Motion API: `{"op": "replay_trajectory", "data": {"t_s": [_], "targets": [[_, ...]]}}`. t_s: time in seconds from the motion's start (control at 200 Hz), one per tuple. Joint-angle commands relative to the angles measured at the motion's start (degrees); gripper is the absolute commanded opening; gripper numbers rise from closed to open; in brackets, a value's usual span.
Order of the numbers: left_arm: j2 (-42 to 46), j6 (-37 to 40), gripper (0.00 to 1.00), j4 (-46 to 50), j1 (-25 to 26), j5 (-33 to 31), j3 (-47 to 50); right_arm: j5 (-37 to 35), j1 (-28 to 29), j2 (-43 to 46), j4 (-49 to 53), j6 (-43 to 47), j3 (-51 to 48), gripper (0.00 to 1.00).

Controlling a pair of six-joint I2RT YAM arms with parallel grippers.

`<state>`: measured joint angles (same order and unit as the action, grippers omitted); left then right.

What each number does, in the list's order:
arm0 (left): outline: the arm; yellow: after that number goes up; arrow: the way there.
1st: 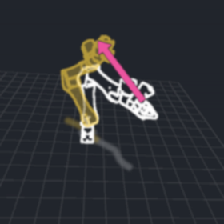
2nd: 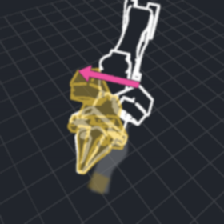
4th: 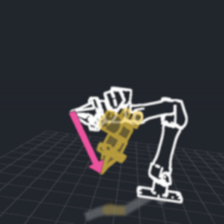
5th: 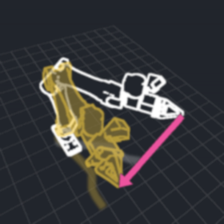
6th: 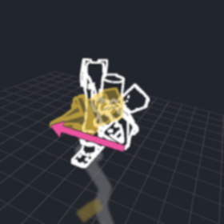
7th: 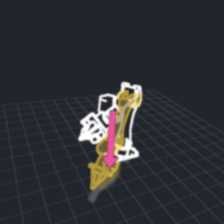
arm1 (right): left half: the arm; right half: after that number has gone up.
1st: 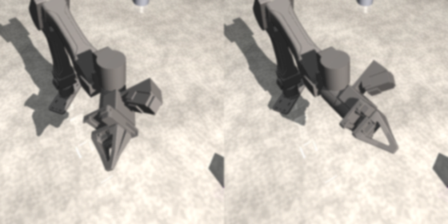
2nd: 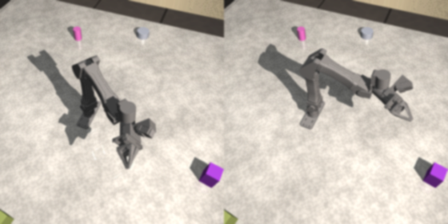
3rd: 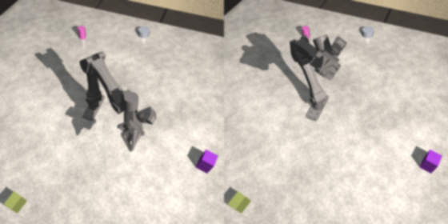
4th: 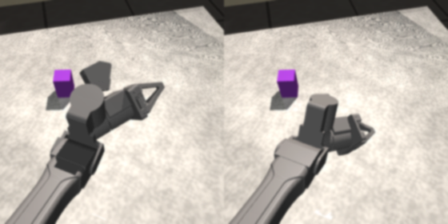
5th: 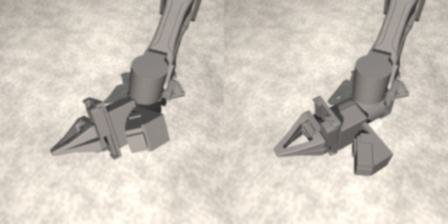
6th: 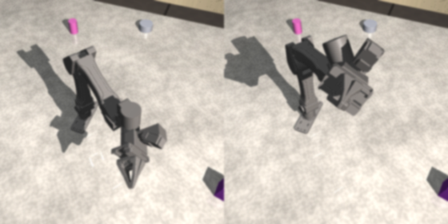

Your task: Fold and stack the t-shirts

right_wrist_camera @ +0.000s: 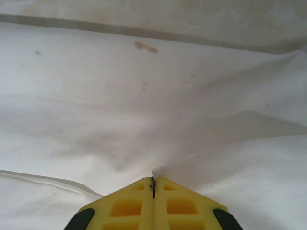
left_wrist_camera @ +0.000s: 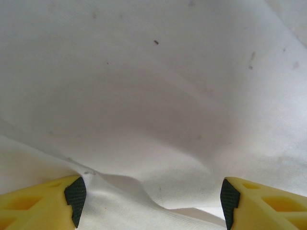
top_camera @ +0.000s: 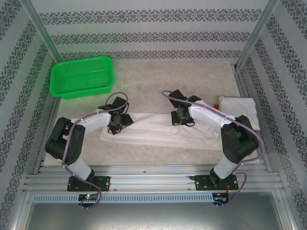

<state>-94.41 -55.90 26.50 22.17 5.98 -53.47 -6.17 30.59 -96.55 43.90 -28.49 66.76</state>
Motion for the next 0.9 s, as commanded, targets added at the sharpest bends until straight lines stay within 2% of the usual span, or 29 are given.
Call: {"op": "replay_trajectory", "data": {"t_s": [0.0, 0.07, 0.155, 0.25, 0.335, 0.405, 0.48, 0.694, 0.779, 0.894], "targets": [[0.28, 0.57, 0.76, 0.92, 0.17, -0.62, 1.09, -1.21, 0.44, 0.17, 1.49, 0.44, 1.02, 0.23], [0.37, 0.83, 0.76, 0.75, 0.17, -0.62, 1.04, -3.16, 0.2, 2.91, 1.16, 0.63, 0.19, 0.49], [0.45, 1.31, 0.76, 0.01, 0.22, -0.53, 0.98, -5.66, -1.04, 7.66, -0.79, -0.45, -2.58, 0.57], [0.25, 1.89, 0.76, -1.09, 0.17, -0.74, 1.56, -5.6, -5.16, 12.79, -5.12, -4.75, -8.31, 0.59], [-0.93, 2.33, 0.77, -1.02, -0.72, -0.59, 1.96, 0.59, -11.06, 15.64, -11.51, -11.12, -15.74, 0.59], [-1.3, 2.29, 0.76, -1.38, -1.94, 0.13, 3.06, 5.09, -15.16, 16.05, -17.04, -15.2, -20.86, 0.6], [-0.49, 2.29, 0.77, -1.88, -2.44, 0.0, 4.62, 5.8, -16.87, 14.6, -19.7, -16.32, -22.31, 0.6], [2.78, 0.89, 0.79, -3.8, -2.44, 4.14, 11.83, 3.08, -17.61, 2.33, -19.95, -13.87, -15.07, 0.62], [5.29, 0.57, 0.79, -2.16, -2.44, 4.42, 14.77, 4.0, -17.3, -4.08, -19.02, -12.61, -8.92, 0.63], [8.44, -0.05, 0.79, -0.97, -2.28, 5.84, 17.64, 1.13, -16.26, -11.78, -15.95, -9.88, 1.61, 0.63]]}}
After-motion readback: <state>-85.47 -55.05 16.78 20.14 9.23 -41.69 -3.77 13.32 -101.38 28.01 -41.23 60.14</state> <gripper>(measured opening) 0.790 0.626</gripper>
